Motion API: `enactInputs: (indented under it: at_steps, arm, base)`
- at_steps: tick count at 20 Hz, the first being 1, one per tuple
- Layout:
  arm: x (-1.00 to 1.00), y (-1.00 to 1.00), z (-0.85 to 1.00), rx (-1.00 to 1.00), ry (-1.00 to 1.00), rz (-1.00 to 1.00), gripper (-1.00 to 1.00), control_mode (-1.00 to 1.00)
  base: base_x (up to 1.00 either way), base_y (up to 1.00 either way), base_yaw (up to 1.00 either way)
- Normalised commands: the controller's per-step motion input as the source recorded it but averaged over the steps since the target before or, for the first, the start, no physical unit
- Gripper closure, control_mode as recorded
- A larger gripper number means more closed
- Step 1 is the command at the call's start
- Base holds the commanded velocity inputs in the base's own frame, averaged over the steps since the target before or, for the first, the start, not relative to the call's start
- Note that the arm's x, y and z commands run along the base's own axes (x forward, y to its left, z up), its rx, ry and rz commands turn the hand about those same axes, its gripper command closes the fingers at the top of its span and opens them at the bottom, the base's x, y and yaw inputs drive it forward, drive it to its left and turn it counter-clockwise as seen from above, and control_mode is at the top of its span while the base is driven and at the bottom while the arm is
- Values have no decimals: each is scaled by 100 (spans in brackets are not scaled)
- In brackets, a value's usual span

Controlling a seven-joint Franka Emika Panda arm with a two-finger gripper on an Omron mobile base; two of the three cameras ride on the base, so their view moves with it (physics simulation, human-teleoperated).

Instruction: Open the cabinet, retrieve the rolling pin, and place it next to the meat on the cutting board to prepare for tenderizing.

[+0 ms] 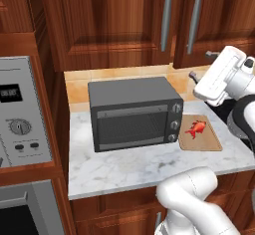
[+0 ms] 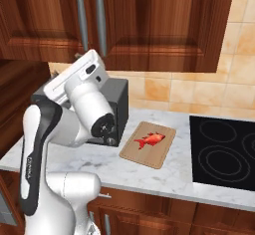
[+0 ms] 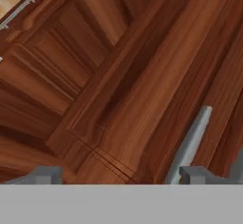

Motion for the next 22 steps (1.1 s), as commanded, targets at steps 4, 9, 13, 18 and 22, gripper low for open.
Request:
enactInputs:
  at_steps: [4,9,13,18,22]
  arm:
    - [0,40,13,-31,-3,-11,-100,-100]
    - [0,36,10,-31,0,-24,-100,-100]
    - [6,35,1,-31,0,-32,-100,-100]
    - [20,29,0,-29,5,-37,-100,-100]
    - [46,14,0,-24,11,-35,-100,-100]
  base:
    - [0,0,0]
    - [0,0,0]
    - [0,0,0]
    - [0,0,0]
    - [0,0,0]
